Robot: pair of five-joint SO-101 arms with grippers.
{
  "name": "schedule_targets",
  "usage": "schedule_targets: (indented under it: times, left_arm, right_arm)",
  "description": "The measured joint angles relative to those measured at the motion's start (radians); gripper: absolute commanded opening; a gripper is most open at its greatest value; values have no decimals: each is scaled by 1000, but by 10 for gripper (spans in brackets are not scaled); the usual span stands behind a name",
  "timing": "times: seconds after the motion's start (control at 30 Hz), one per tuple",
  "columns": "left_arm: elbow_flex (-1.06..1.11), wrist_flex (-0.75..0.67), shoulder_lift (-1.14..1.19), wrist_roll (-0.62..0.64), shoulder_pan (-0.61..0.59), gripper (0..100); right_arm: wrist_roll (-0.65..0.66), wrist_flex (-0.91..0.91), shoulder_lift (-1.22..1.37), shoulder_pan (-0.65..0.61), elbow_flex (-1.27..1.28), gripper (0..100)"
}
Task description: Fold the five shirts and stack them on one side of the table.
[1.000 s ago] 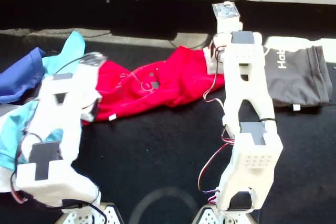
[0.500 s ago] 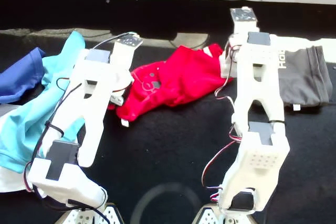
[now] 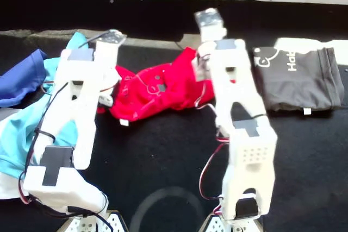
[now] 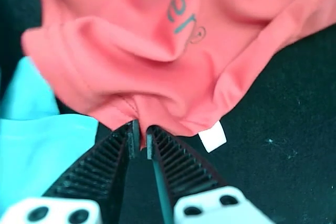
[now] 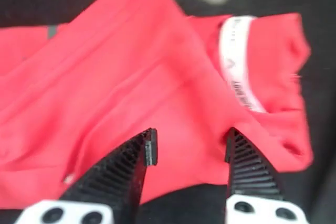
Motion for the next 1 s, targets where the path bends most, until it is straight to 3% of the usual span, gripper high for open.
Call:
schedule_targets:
  times: [0.23, 0.5, 1.0]
  left_arm:
    - [-66, 23, 0, -2, -63, 9]
    - [-95, 37, 0, -2, -77, 9]
    - [-206, 89, 0, -2, -77, 9]
  right_arm:
    - [34, 32, 107, 46, -25, 206]
    - [104, 267, 74, 169, -14, 2]
    - [295, 583, -38, 376, -11, 6]
